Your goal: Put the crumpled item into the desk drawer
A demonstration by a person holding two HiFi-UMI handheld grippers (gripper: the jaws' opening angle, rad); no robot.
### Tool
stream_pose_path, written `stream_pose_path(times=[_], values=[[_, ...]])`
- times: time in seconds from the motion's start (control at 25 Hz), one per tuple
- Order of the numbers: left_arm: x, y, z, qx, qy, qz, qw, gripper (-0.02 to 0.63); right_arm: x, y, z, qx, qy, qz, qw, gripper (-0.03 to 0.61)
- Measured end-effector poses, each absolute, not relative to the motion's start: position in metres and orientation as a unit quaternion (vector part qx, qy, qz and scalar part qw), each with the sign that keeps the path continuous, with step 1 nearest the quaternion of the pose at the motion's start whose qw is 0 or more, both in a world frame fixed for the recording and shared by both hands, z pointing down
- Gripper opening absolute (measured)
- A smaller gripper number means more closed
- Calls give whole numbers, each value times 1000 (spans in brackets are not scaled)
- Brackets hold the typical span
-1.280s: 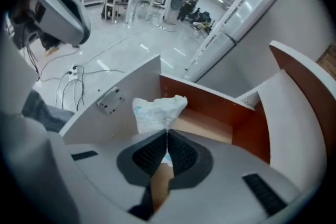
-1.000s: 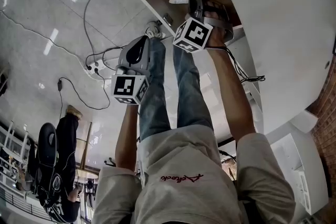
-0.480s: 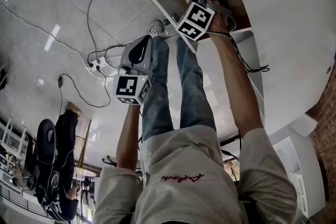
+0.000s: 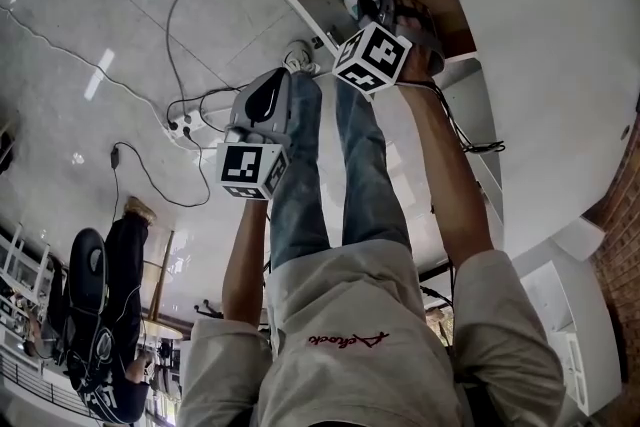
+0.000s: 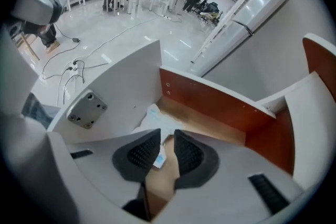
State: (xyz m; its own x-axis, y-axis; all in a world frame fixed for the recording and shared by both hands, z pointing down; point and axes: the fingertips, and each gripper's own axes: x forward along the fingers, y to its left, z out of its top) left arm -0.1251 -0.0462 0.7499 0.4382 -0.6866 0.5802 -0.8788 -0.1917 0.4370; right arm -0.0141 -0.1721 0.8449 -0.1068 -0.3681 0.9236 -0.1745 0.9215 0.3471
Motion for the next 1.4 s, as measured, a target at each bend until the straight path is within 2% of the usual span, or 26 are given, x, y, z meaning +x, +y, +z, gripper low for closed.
stream_pose_path(times=[0.12, 0.24, 0.68, 1.08, 1.4], values=[[-126, -48, 750, 763, -512, 129, 372, 9, -18, -168, 834, 203, -749, -82, 625, 43], [-123, -48, 748, 766, -509, 131, 370, 9, -18, -161, 820, 225, -760, -84, 604, 21], [-103, -52, 738, 783, -489, 143, 357, 9, -5, -126, 769, 322, -805, 8, 498, 14], [-78, -56, 732, 793, -463, 173, 356, 9, 49, -99, 726, 456, -811, 195, 311, 12], [-60, -56, 722, 799, -457, 174, 350, 9, 77, -68, 717, 476, -805, 221, 278, 12]])
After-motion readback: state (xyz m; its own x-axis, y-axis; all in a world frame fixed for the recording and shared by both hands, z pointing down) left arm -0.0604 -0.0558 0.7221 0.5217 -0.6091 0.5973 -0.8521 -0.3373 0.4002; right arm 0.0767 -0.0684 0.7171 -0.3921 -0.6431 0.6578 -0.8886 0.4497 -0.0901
